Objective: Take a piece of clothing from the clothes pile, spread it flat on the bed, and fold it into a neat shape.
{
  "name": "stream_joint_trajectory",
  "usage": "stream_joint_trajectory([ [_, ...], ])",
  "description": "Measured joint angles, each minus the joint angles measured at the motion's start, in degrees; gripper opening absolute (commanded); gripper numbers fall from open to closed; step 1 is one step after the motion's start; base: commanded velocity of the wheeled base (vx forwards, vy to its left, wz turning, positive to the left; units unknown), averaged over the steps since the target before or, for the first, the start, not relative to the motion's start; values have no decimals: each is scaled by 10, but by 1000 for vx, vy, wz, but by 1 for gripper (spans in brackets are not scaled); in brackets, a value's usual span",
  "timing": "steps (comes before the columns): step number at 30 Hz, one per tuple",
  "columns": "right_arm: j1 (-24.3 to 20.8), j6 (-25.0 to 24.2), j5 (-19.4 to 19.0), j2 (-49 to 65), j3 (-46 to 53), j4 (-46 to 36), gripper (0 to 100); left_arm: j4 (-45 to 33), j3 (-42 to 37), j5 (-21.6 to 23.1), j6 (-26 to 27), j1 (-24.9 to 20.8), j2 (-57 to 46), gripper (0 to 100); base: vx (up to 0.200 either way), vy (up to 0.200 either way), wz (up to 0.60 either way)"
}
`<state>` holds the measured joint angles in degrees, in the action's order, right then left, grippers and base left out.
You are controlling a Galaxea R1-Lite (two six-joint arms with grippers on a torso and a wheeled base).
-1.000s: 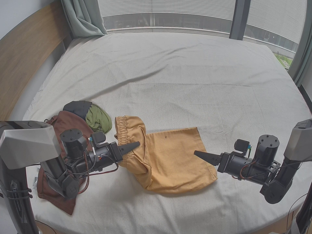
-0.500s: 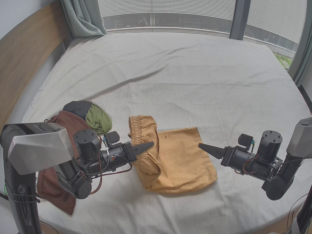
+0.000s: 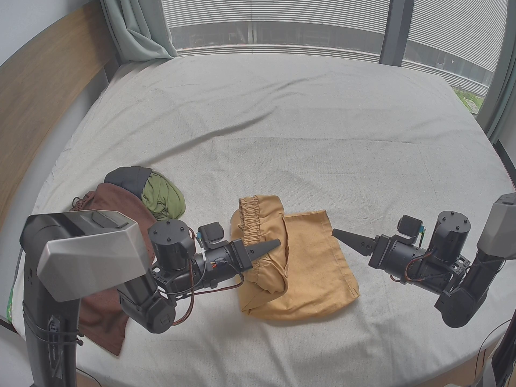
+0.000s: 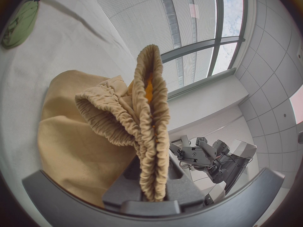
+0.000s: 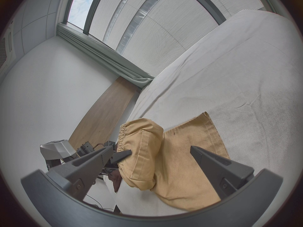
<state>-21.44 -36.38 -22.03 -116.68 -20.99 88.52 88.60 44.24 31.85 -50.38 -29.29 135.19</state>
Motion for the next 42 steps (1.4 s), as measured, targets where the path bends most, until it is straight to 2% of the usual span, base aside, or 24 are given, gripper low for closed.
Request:
stream_joint_trajectory([
  [11,3,0,0,1,-3,0,100,-1,35,-26,-12,-29,39,0,0,0,0],
  [19,3,0,0,1,-6,0,100,0,44,-28,-13,-33,52,0,0,0,0],
  [20,3,0,0,1,-6,0,100,0,44,-28,-13,-33,52,100,0,0,0],
  [42,2,0,0,1,-6,0,100,2,40,-31,-9,-32,57,100,0,0,0],
])
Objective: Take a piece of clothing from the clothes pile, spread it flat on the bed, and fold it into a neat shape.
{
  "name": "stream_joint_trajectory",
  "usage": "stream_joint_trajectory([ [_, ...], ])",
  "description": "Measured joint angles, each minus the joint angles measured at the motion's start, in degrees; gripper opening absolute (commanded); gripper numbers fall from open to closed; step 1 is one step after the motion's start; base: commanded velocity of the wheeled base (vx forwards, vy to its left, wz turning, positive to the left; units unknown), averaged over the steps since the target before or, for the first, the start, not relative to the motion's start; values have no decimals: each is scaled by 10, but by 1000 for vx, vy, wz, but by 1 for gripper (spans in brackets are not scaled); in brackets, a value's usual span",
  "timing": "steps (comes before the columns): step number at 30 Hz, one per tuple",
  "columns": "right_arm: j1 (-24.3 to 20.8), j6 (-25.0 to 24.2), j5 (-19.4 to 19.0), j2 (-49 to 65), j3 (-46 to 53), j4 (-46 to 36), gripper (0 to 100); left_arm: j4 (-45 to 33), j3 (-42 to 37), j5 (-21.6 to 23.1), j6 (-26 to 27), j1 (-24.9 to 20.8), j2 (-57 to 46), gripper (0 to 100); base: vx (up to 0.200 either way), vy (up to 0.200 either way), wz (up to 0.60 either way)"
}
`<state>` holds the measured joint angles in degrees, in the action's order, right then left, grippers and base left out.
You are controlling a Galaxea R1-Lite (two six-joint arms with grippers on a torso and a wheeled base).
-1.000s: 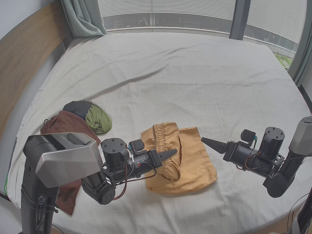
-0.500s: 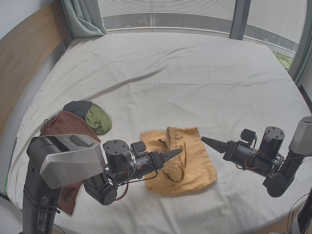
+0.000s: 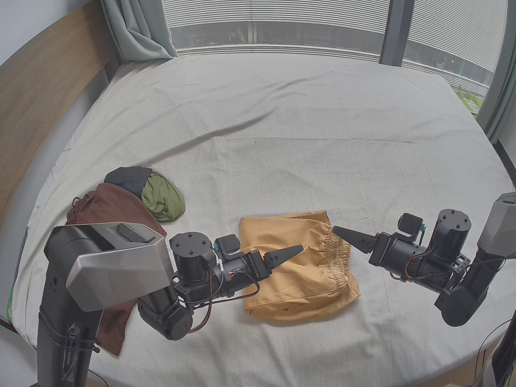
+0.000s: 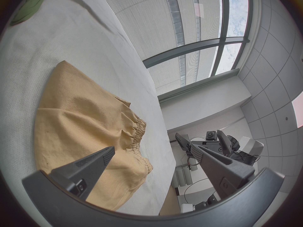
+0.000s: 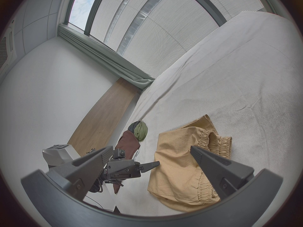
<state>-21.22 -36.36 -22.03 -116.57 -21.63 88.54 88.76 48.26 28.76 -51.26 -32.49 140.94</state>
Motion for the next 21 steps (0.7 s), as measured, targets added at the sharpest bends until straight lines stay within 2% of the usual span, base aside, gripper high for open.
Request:
stream_joint_trajectory([
  [7,-1,0,0,0,1,0,100,0,-10,-15,13,3,-4,100,0,0,0],
  [15,-5,0,0,-1,4,0,100,0,-47,-16,85,16,-17,100,0,0,0],
  [21,-8,0,0,-3,6,0,100,1,-78,-16,98,37,-39,100,0,0,0],
])
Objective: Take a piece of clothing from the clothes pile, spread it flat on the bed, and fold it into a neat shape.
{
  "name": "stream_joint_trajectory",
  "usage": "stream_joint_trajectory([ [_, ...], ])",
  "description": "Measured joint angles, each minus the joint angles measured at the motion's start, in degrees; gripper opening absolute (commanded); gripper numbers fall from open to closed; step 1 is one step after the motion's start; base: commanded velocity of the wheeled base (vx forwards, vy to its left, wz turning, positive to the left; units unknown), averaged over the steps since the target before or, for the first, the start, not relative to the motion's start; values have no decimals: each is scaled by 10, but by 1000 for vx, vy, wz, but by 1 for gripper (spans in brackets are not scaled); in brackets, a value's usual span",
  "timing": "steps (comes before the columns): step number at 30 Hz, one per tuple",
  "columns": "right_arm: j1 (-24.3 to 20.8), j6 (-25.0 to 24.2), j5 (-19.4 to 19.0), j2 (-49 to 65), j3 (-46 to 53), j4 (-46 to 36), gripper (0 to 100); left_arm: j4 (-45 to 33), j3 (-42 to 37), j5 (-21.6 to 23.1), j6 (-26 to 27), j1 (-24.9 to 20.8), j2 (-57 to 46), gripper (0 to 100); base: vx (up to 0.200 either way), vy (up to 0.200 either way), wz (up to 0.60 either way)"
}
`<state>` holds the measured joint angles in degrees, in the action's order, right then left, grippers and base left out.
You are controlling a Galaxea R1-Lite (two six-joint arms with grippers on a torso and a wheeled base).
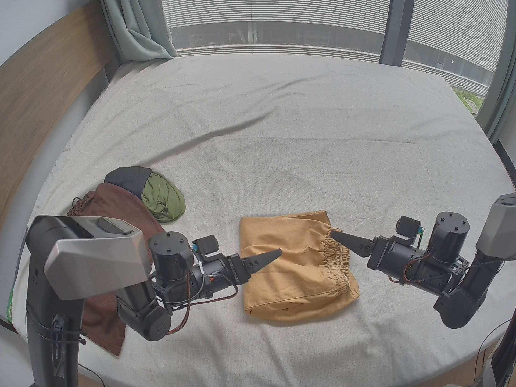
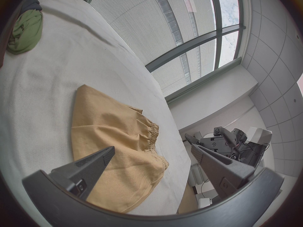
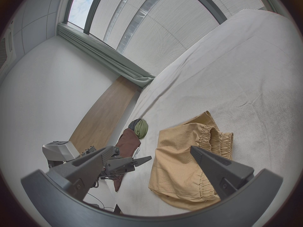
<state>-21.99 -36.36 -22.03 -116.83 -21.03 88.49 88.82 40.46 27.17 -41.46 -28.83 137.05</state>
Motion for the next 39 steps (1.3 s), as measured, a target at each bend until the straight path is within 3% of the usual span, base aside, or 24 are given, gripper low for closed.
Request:
stream_joint_trajectory([
  [5,-1,0,1,-1,1,0,100,0,-21,0,5,16,-21,100,0,0,0],
  [14,-7,0,1,-6,2,0,100,0,-67,4,80,59,-64,100,0,0,0],
  [20,-14,2,2,-11,3,0,100,1,-116,8,164,106,-91,100,0,0,0],
  [25,-18,5,2,-12,4,1,100,1,-149,14,265,153,-107,100,0,0,0],
  [29,-21,6,2,-13,7,1,100,1,-170,30,329,200,-121,100,0,0,0],
  [39,-26,7,2,-16,10,1,100,1,-205,132,381,303,-162,100,0,0,0],
])
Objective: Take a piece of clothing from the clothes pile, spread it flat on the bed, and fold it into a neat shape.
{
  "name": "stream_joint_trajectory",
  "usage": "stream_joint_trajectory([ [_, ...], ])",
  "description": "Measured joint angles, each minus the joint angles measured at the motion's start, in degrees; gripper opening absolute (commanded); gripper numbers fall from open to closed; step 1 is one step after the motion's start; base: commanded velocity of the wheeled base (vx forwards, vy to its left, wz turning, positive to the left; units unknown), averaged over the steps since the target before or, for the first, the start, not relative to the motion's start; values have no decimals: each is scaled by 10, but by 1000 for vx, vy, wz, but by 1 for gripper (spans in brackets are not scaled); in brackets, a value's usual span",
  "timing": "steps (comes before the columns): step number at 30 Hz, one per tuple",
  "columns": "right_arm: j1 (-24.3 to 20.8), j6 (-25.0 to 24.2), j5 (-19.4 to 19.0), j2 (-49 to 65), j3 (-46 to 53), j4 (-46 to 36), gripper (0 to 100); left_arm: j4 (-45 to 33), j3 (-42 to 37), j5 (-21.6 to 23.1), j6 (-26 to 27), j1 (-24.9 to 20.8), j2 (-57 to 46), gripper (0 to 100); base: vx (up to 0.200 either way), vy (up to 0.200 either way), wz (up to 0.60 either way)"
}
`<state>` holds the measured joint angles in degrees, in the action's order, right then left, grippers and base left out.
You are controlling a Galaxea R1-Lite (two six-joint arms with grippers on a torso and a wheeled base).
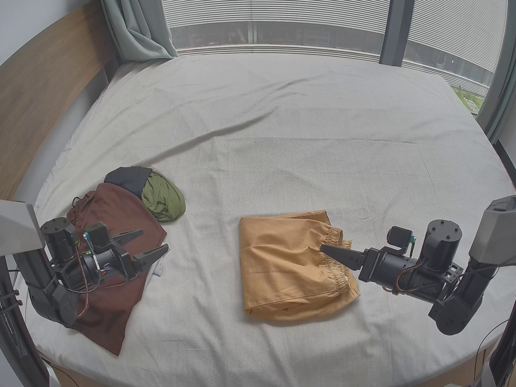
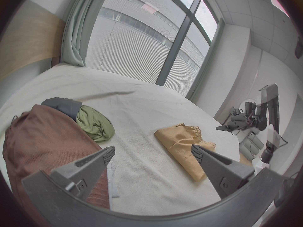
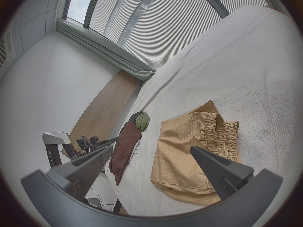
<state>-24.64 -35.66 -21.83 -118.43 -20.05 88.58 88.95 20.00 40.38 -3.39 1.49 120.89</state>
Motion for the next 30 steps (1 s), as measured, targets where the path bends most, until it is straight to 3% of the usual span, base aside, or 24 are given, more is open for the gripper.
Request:
stream_joint_trajectory([
  [9,0,0,0,-14,0,0,100,0,-23,71,118,44,-8,100,0,0,0],
  [15,-1,0,0,-30,1,1,100,0,-25,107,160,61,-8,100,0,0,0],
  [25,5,5,1,-41,3,0,100,-1,-33,119,170,60,-10,100,0,0,0],
  [30,10,38,2,-52,11,0,100,-1,-37,119,171,59,-10,100,0,0,0],
])
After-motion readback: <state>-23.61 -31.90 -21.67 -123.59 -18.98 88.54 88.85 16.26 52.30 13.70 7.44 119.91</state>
